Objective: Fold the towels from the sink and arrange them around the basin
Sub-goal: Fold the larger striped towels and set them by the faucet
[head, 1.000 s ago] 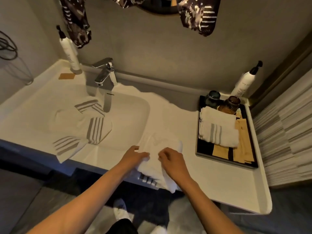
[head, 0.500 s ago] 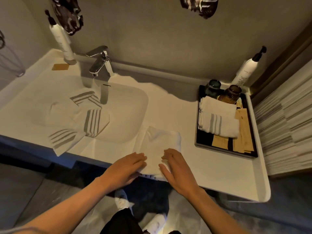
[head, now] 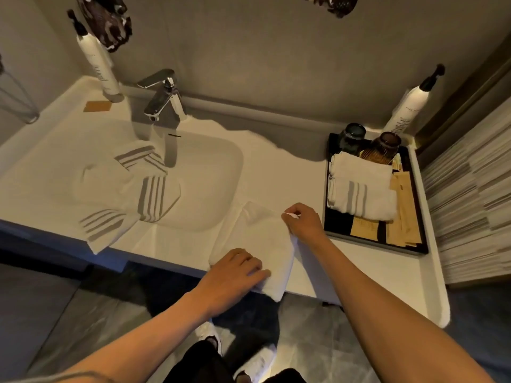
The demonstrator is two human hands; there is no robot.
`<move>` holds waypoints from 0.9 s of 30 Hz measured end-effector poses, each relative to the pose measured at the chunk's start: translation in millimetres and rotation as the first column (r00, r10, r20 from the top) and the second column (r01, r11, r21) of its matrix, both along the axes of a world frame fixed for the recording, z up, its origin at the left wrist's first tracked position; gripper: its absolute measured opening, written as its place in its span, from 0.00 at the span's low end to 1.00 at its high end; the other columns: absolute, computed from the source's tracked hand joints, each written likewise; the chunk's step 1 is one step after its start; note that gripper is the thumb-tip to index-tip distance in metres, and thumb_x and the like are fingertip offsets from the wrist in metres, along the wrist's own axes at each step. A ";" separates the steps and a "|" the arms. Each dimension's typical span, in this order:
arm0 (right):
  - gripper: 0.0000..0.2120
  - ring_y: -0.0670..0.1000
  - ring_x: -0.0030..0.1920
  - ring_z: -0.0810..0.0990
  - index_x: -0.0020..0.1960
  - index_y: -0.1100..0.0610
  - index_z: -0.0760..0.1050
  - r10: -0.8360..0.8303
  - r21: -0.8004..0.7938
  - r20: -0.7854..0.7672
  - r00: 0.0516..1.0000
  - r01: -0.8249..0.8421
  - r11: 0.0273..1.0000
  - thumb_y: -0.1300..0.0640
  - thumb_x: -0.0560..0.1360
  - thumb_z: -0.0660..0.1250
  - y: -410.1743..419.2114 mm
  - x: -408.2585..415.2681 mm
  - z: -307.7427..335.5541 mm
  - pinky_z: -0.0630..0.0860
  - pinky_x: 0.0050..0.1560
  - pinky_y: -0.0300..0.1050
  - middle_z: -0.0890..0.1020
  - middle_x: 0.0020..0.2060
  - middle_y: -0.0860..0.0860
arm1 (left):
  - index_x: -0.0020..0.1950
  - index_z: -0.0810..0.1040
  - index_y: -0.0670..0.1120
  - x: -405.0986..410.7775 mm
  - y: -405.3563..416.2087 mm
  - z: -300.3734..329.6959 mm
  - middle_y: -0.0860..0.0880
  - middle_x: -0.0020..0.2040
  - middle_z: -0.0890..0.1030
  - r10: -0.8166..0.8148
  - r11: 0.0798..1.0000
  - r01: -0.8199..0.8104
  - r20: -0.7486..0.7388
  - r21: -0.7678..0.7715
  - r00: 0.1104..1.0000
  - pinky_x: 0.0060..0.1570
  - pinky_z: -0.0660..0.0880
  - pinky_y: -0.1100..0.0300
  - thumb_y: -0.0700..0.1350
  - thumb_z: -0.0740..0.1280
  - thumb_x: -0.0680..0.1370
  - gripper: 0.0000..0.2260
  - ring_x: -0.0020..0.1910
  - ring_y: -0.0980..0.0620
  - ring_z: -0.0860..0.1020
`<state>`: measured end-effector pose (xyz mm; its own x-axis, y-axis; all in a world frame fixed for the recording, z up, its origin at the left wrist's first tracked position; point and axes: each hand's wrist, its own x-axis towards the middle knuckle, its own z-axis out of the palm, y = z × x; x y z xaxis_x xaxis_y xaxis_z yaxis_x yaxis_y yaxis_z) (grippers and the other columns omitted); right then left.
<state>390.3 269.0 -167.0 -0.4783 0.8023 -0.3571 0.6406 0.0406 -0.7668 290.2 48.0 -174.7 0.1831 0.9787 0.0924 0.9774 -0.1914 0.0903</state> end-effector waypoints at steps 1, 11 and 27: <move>0.06 0.56 0.56 0.78 0.40 0.48 0.75 0.010 0.018 -0.012 1.000 -0.010 1.000 0.56 0.74 0.68 1.4 0.7 -2.8 0.74 0.57 0.51 0.81 0.44 0.48 | 0.56 0.77 0.52 1.0 1.6 -0.5 0.52 0.53 0.80 0.010 1.000 -0.011 0.026 0.001 1.000 0.55 0.70 0.56 0.46 0.71 0.72 0.14 0.50 0.48 0.77; 0.06 0.57 0.59 0.70 0.53 0.55 0.75 -0.050 0.334 0.120 0.992 0.007 0.942 0.58 0.80 0.60 -24.4 -0.2 -6.7 0.69 0.50 0.47 0.78 0.53 0.52 | 0.55 0.74 0.48 -9.8 -12.3 -5.1 0.51 0.58 0.76 0.093 0.991 -0.080 0.125 -0.103 0.988 0.59 0.69 0.55 0.48 0.63 0.76 0.09 0.57 0.48 0.73; 0.24 0.52 0.76 0.63 0.76 0.47 0.64 0.369 0.510 0.507 0.779 -0.616 0.600 0.44 0.82 0.48 -52.5 16.7 -32.2 0.51 0.74 0.53 0.65 0.75 0.46 | 0.77 0.64 0.45 -8.4 -8.3 -3.3 0.45 0.78 0.62 0.319 0.941 -0.306 0.081 -0.145 0.944 0.76 0.46 0.48 0.60 0.54 0.79 0.30 0.78 0.46 0.58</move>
